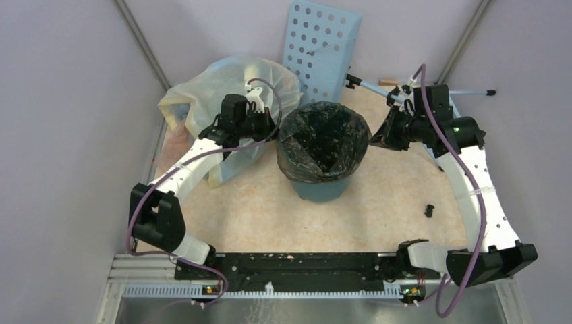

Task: Put the trash bags into the trash bin

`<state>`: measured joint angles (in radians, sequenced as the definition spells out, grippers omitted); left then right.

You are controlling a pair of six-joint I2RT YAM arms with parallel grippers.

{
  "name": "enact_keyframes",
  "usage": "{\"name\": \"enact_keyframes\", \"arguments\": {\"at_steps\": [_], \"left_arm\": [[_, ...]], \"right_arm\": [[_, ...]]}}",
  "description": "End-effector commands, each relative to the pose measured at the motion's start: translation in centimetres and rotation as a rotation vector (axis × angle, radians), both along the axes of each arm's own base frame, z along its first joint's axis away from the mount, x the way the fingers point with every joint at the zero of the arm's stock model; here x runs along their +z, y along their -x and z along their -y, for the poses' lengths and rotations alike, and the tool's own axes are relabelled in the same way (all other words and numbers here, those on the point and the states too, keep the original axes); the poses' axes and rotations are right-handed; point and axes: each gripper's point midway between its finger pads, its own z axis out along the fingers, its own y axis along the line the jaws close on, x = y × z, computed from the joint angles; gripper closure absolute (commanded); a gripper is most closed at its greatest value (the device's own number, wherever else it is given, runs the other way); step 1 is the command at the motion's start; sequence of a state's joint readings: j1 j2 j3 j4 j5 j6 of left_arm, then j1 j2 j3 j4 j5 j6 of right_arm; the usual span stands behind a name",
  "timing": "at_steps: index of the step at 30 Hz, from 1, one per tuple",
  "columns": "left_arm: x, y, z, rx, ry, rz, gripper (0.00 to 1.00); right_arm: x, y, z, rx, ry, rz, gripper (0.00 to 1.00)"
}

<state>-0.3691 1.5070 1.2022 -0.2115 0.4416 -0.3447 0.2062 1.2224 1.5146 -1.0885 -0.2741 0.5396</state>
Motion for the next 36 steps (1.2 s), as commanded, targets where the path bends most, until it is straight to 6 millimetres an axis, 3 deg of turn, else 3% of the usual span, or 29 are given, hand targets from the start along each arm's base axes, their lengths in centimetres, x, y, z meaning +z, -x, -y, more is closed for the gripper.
{"name": "enact_keyframes", "arguments": {"at_steps": [1,4,7,11,19,25,30,36], "left_arm": [[2.6,-0.2,0.1,-0.012,0.021,0.071,1.0],[2.6,-0.1,0.1,-0.013,0.018,0.072,1.0],[2.6,-0.1,0.0,-0.011,0.017,0.072,1.0],[2.6,0.1,-0.1,-0.011,0.015,0.072,1.0],[2.7,0.2,-0.1,-0.008,0.02,0.069,1.0],[2.6,0.1,-0.1,-0.004,0.021,0.066,1.0],[2.7,0.3,-0.1,-0.005,0.022,0.066,1.0],[2.4,0.4,-0.4,-0.001,0.01,0.064,1.0]], "right_arm": [[2.1,0.1,0.5,0.004,0.013,0.066,0.95],[2.1,0.2,0.6,0.001,0.018,0.069,0.93],[2.4,0.1,0.0,0.036,-0.004,0.078,0.69],[2.8,-0.1,-0.1,0.045,0.003,0.069,0.61],[3.0,-1.0,0.7,0.045,0.067,0.079,0.55],[2.4,-2.5,0.7,0.017,0.075,0.075,0.6],[2.4,-3.4,-0.3,-0.018,-0.046,0.084,0.6],[2.1,-3.5,0.5,-0.095,-0.221,0.096,0.43]]}}
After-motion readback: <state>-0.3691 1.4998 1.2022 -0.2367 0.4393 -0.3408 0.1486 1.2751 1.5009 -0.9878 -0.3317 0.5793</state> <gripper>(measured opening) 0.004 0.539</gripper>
